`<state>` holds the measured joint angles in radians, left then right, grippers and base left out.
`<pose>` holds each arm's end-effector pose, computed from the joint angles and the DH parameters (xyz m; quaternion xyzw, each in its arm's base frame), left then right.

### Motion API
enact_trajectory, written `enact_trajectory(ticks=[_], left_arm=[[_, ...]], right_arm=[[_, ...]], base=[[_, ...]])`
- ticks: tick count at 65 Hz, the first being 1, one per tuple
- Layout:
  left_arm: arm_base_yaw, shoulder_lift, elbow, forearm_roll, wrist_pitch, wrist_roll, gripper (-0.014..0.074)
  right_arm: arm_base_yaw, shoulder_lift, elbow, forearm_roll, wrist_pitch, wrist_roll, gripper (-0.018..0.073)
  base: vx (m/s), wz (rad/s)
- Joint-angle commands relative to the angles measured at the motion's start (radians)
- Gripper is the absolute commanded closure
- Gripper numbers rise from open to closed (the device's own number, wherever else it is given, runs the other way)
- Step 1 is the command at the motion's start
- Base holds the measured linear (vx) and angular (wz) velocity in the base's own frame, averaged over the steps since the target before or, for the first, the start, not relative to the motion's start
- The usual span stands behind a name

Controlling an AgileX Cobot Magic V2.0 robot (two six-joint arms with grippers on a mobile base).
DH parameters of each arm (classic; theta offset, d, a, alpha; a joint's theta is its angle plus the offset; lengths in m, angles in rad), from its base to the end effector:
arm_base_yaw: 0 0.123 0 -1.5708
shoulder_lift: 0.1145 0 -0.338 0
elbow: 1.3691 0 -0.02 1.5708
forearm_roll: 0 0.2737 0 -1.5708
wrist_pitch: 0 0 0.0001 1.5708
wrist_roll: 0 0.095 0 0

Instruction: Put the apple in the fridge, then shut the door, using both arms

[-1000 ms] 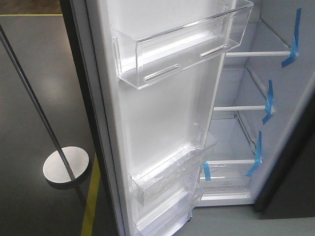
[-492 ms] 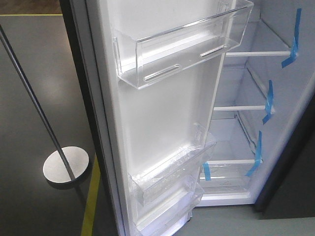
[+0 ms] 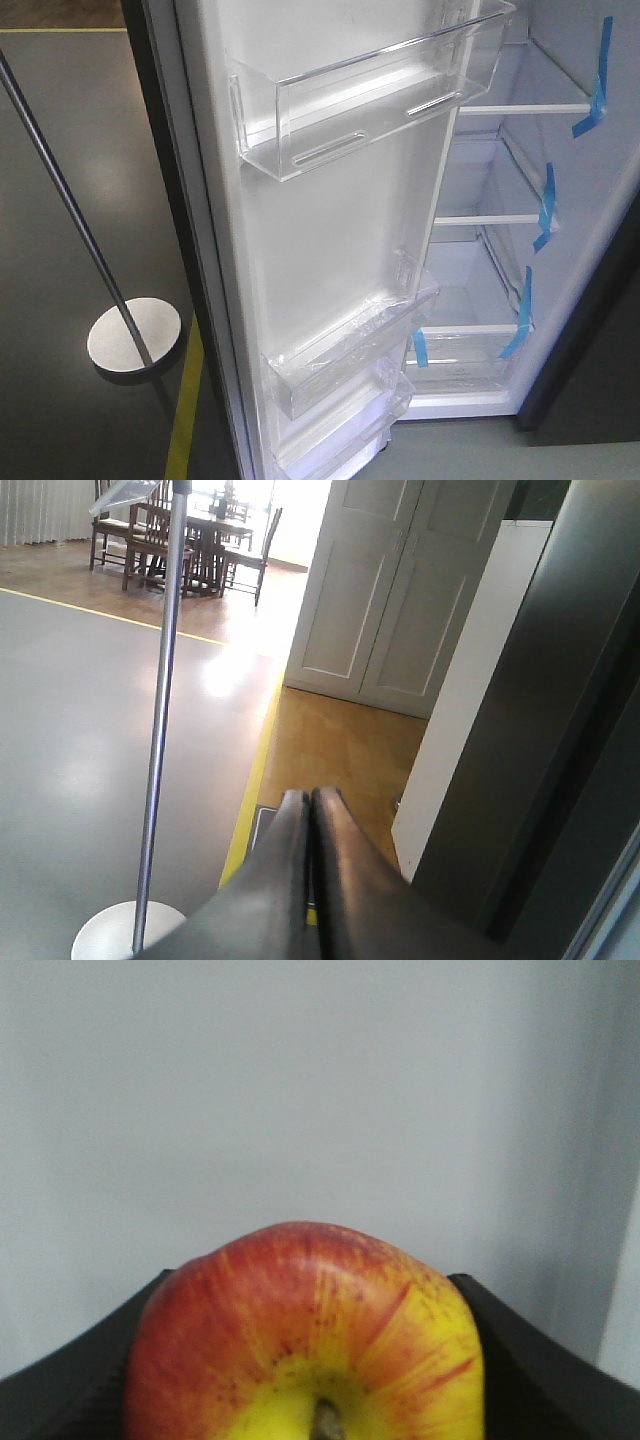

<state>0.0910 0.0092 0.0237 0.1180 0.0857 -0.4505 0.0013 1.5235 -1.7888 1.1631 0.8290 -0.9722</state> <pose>0.0315 0.0038 0.1965 -0.1545 0.7011 -0.0804 0.6915 0.3423 0.0648 0.5695 -0.2399 0.6804 0.2738 0.6360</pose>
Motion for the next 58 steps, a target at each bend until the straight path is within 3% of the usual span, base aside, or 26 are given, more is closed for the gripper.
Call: enact_trajectory(ticks=[1, 26, 48, 58], left_arm=[[-0.001, 0.013, -0.017, -0.003, -0.068, -0.01, 0.0603], [-0.001, 0.013, -0.017, -0.003, -0.068, -0.01, 0.0603], [-0.001, 0.013, -0.017, -0.003, -0.068, -0.01, 0.0603], [-0.001, 0.013, -0.017, -0.003, -0.068, -0.01, 0.0603]], right_arm=[[0.0, 0.032, -0.077, 0.073, 0.006, -0.011, 0.0455], [0.0, 0.166, -0.108, 0.081, 0.023, -0.03, 0.0393], [0.0, 0.201, -0.107, 0.094, 0.012, -0.029, 0.0051], [0.0, 0.201, -0.107, 0.103, -0.027, -0.029, -0.0039]], base=[[0.0, 0.0], [0.0, 0.0], [0.0, 0.0], [0.0, 0.0]])
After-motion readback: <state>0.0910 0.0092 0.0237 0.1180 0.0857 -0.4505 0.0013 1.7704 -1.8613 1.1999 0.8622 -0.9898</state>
